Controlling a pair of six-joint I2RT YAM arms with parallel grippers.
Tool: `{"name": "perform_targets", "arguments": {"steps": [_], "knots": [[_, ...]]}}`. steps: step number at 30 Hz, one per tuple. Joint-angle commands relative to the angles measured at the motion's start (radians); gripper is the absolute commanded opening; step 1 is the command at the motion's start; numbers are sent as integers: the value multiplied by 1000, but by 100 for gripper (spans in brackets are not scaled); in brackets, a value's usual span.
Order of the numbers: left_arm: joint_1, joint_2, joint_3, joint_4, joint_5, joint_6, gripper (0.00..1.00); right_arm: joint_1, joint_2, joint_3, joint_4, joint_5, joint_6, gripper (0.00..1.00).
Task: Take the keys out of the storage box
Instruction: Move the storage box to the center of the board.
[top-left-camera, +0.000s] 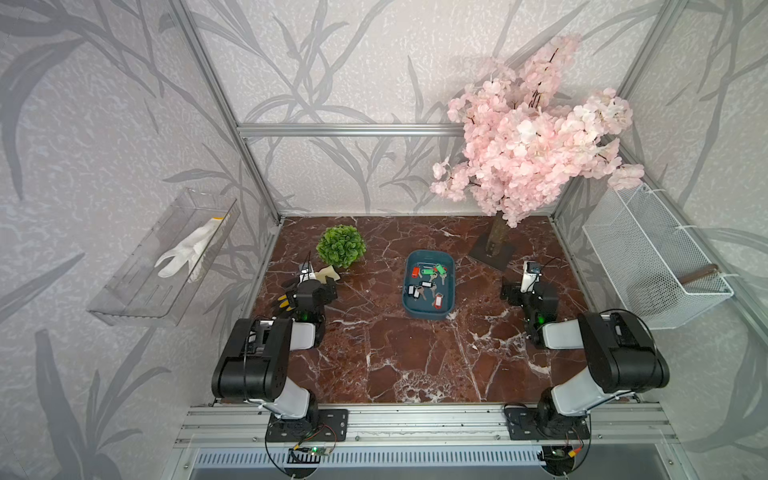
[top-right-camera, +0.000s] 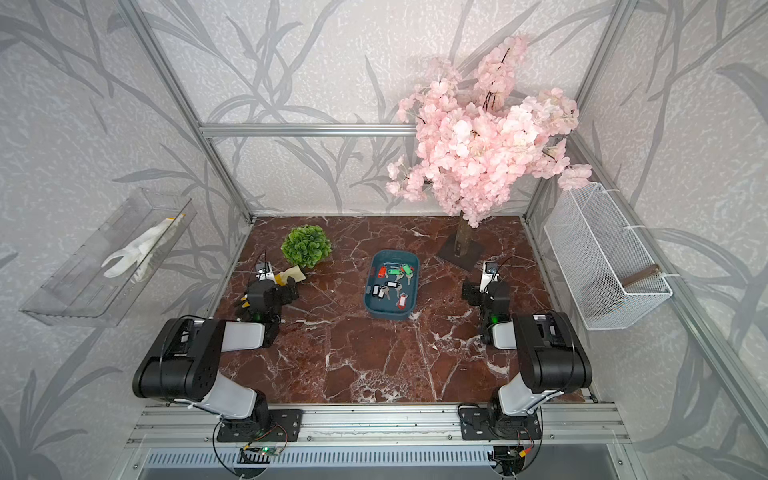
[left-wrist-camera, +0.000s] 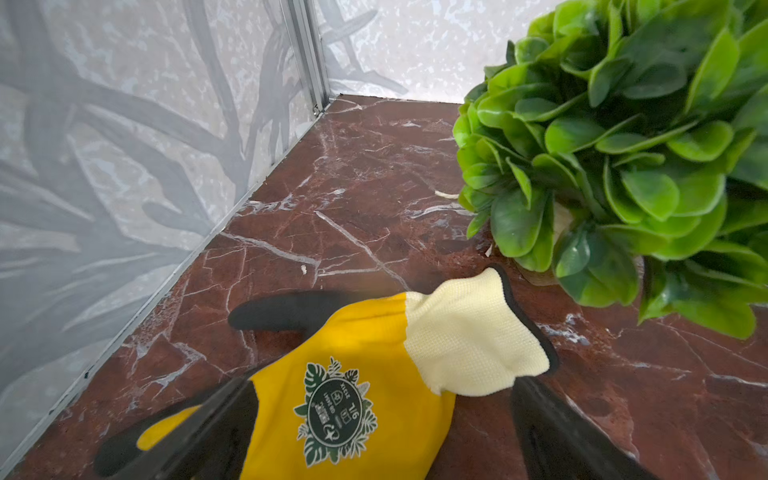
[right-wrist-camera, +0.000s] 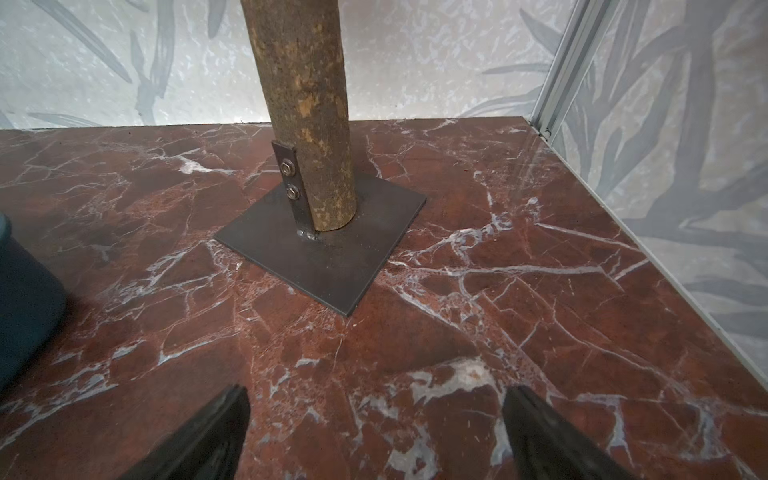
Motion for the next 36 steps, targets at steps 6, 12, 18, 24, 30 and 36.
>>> {"name": "perform_targets", "arguments": {"steps": [6, 12, 18, 24, 30, 36], "knots": [[0, -18, 16, -3, 8, 5, 100, 1, -4, 21, 2, -8, 0, 99], [-1, -18, 15, -5, 8, 5, 100, 1, -5, 20, 1, -9, 0, 99], [-2, -24, 10, 9, 1, 7, 100, 1, -16, 2, 28, -3, 3, 99], [-6, -302, 24, -246, -15, -5, 100, 1, -243, -44, -95, 76, 50, 99], [-39, -571, 76, -515, -59, -172, 100, 4, -522, 38, -475, 14, 203, 99], [-168, -645, 223, -862, -10, -338, 100, 11, -667, 140, -744, -184, 370, 99]]}}
